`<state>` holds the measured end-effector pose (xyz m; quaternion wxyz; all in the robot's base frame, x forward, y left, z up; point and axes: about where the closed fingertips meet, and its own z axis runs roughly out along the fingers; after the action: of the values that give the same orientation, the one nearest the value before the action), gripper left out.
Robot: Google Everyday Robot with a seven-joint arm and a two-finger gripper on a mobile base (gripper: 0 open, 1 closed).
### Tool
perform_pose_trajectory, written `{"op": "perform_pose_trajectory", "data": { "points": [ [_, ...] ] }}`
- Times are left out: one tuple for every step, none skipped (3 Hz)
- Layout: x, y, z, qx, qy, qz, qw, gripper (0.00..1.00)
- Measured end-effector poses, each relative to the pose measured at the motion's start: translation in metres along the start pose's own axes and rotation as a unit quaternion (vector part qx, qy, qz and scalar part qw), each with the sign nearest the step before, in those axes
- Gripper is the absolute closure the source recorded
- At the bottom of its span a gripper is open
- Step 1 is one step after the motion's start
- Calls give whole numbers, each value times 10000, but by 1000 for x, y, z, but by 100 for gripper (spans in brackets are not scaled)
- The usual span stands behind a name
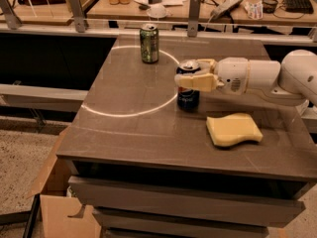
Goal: Place pepsi can upright
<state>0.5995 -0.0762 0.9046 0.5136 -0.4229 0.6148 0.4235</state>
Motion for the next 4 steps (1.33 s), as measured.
{"op": "perform_pose_trajectory", "data": {
  "points": [
    [-1, 0, 0, 0, 0, 0, 10000, 15],
    [1, -3, -12, 28, 105, -83, 9999, 0],
    [2, -7, -37, 135, 370, -250, 9989, 0],
    [5, -12, -72, 404, 711, -398, 9959, 0]
  ]
}}
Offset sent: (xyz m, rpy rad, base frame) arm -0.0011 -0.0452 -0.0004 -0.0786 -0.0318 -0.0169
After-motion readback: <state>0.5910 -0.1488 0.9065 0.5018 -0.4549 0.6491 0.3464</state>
